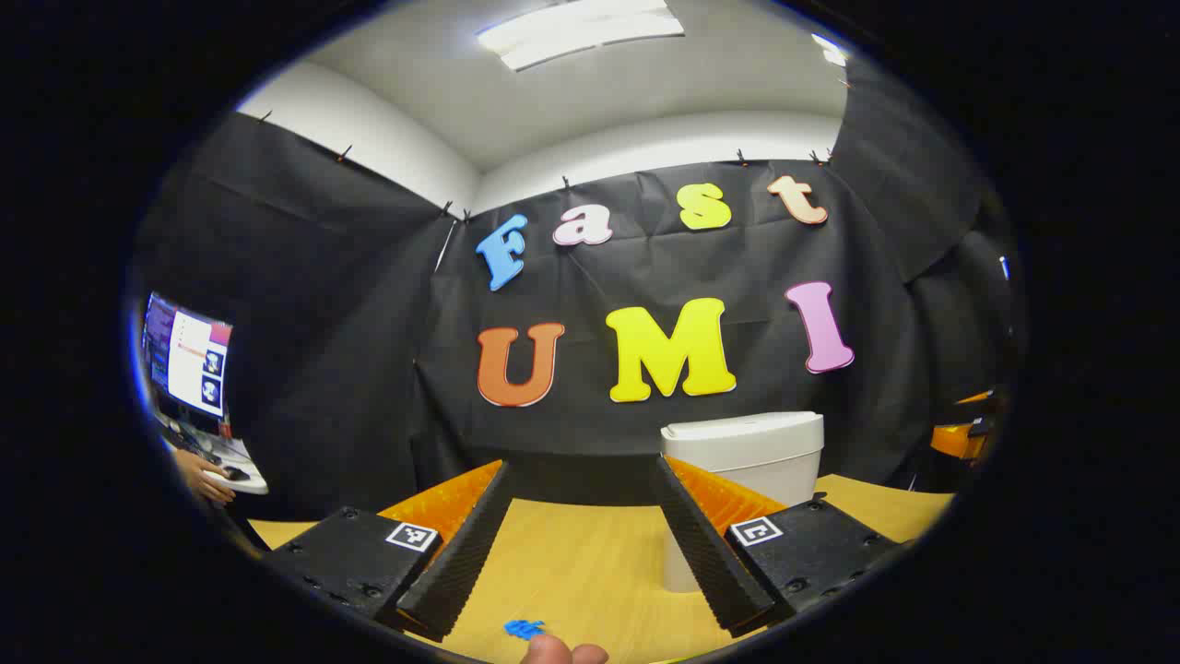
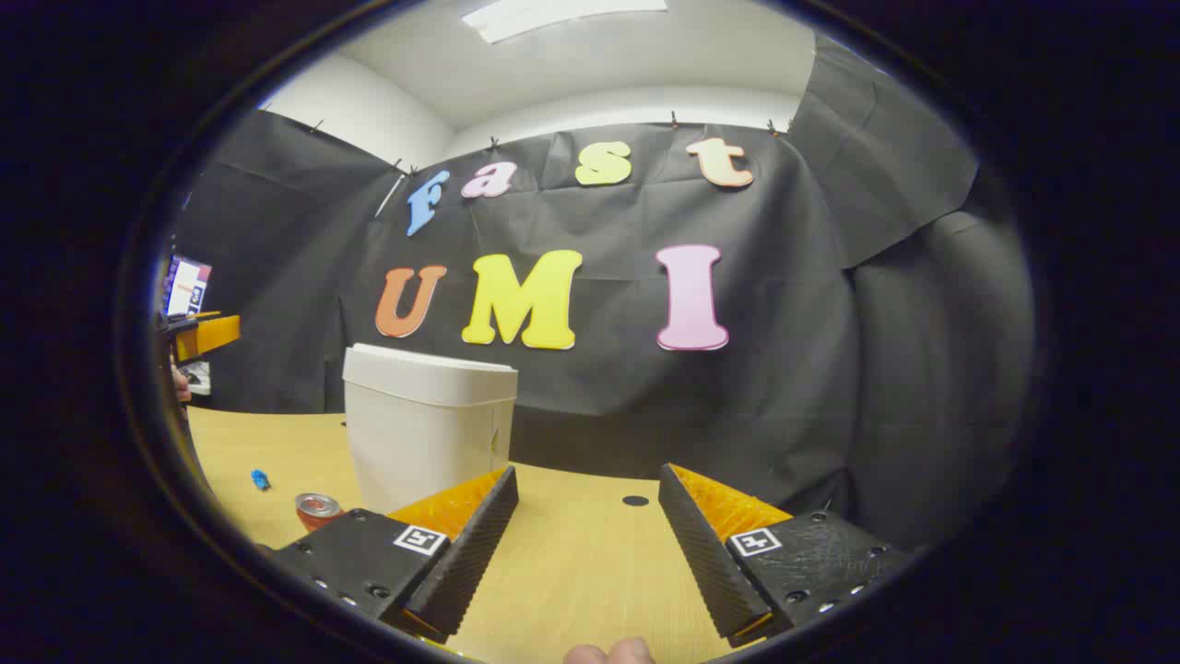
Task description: Press the lid of the desktop garbage bin to open it, pick up the crumpled paper on the desktop and throw it into the bin, then pick up the pop can on the desktop and drop it into the bin, and finally close the garbage bin lid.
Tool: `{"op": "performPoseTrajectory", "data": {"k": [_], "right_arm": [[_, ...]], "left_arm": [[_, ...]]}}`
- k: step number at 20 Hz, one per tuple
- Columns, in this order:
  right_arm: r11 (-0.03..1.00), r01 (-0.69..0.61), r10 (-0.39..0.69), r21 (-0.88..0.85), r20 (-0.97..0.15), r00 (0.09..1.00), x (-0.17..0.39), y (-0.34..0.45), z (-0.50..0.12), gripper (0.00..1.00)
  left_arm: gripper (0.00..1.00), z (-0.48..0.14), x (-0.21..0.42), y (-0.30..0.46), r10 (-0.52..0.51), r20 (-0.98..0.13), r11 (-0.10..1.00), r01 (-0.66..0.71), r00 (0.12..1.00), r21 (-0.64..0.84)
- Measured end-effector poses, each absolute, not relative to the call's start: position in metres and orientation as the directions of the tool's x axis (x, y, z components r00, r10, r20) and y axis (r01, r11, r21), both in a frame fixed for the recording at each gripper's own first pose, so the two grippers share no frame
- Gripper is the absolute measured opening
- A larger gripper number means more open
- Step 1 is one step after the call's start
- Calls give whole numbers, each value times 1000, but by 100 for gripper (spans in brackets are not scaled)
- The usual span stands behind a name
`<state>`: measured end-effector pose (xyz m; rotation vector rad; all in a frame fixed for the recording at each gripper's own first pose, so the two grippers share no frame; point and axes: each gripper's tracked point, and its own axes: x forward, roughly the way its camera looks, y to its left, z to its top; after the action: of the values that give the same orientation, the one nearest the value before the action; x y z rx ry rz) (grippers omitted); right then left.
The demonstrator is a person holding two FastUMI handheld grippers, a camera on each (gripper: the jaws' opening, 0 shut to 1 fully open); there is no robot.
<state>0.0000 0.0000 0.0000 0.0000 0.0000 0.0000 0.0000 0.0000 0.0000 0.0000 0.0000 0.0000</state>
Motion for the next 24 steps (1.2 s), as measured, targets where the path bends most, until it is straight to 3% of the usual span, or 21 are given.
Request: {"op": "performPoseTrajectory", "data": {"k": [4, 11, 17, 24], "right_arm": [[999, 28, -28, 15, -8, 1000, -5, -10, -7, 95], [997, 48, -45, 60, -57, 997, -21, -30, -18, 95], [995, 55, -53, 78, -20, 998, -3, -39, 48, 95], [999, 11, -10, 34, -12, 1000, 28, -15, 83, 95]], "left_arm": [[99, -23, 2, 1, 4, -70, 995, -11, 998, -94], [99, -20, 6, 48, -5, -80, 999, 1, 997, -54], [98, 7, 16, 57, -16, -53, 999, 15, 998, -35], [97, 20, 52, 2, -114, -86, 993, 112, 990, -29]]}}
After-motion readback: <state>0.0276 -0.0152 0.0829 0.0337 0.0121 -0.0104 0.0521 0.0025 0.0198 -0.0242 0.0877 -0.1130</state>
